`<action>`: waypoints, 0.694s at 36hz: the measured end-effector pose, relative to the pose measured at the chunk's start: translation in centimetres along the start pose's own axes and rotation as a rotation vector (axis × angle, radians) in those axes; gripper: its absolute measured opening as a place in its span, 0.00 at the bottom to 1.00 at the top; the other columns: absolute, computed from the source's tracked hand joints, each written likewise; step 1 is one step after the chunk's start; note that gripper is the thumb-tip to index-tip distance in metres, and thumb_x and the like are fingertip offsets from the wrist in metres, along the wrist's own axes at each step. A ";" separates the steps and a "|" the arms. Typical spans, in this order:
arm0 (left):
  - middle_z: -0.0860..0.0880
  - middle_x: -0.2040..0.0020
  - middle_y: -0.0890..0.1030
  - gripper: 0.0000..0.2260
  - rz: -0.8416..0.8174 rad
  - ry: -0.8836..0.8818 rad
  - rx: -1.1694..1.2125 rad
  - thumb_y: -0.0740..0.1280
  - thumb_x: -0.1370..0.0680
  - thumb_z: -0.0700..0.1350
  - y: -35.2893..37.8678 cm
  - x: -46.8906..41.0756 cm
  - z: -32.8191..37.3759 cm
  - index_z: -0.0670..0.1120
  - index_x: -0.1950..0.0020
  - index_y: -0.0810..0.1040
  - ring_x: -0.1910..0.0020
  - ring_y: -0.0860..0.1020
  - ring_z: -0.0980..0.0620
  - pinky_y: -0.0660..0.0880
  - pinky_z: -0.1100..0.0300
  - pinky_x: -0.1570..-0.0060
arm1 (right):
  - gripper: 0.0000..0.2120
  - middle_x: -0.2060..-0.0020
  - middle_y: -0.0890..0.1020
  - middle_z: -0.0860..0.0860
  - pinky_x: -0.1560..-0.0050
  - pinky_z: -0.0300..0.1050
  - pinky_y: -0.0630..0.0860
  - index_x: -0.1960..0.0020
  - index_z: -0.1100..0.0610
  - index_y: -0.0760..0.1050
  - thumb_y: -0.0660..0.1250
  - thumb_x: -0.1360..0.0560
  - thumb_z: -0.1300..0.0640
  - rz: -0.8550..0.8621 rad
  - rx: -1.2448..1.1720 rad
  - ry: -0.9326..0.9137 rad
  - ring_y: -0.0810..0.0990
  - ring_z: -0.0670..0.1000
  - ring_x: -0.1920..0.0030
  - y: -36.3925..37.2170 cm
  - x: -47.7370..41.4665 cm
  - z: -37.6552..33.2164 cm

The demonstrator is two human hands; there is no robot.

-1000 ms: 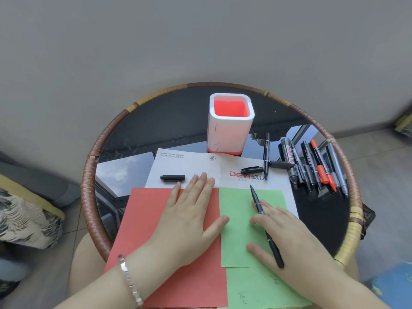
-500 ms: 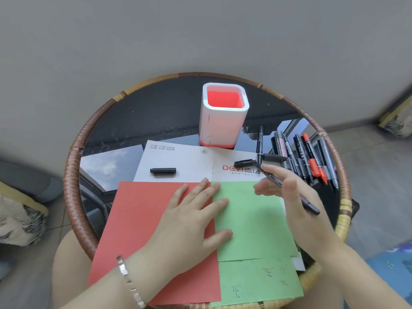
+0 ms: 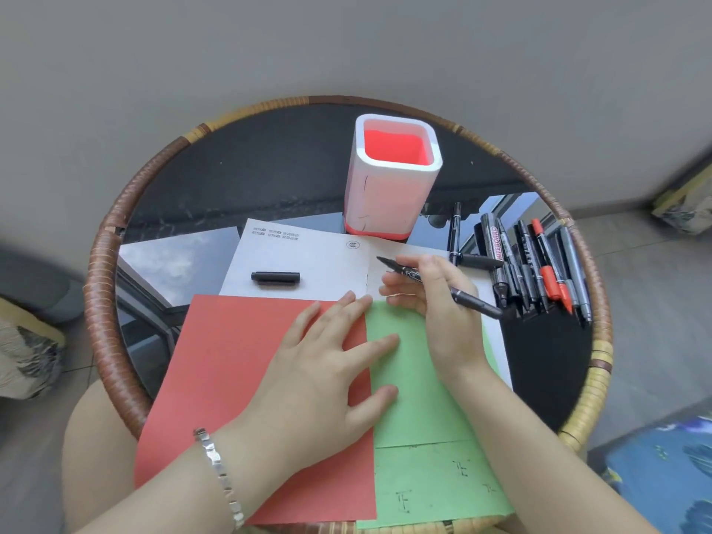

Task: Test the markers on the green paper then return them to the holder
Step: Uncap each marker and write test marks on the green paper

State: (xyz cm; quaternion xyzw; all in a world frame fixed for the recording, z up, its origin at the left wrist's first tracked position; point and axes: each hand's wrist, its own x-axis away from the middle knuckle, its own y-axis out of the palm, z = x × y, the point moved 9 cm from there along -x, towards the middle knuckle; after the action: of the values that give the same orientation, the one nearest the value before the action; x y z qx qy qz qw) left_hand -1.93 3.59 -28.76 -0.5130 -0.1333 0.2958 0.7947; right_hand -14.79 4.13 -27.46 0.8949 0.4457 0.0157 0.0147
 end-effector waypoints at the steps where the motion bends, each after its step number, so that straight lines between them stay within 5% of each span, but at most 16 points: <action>1: 0.46 0.33 0.72 0.21 0.003 -0.005 -0.002 0.59 0.30 0.61 0.0 0.0 0.0 0.57 0.41 0.77 0.32 0.68 0.48 0.56 0.51 0.35 | 0.12 0.71 0.82 0.50 0.64 0.38 0.78 0.60 0.58 0.76 0.58 0.22 0.58 0.015 0.003 0.000 0.81 0.49 0.68 -0.2 0.1 -0.1; 10: 0.47 0.31 0.70 0.21 -0.012 -0.035 -0.004 0.58 0.31 0.62 0.1 0.1 -0.1 0.59 0.40 0.76 0.30 0.66 0.49 0.54 0.50 0.34 | 0.22 0.86 0.70 0.49 0.76 0.36 0.66 0.77 0.56 0.63 0.71 0.30 0.56 0.205 0.196 -0.050 0.67 0.46 0.83 -1.7 0.3 -0.2; 25: 0.46 0.30 0.70 0.23 -0.022 -0.044 -0.024 0.57 0.31 0.63 0.2 0.1 -0.2 0.60 0.39 0.74 0.30 0.64 0.49 0.53 0.49 0.34 | 0.19 0.83 0.72 0.53 0.70 0.38 0.68 0.77 0.57 0.64 0.66 0.30 0.61 0.192 0.307 -0.090 0.69 0.47 0.82 -1.1 0.0 0.2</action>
State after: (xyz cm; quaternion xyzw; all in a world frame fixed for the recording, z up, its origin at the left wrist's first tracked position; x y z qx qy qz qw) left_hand -1.76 3.57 -29.06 -0.5142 -0.1598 0.2969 0.7886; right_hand -15.61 4.79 -27.72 0.9250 0.3542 -0.0912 -0.1034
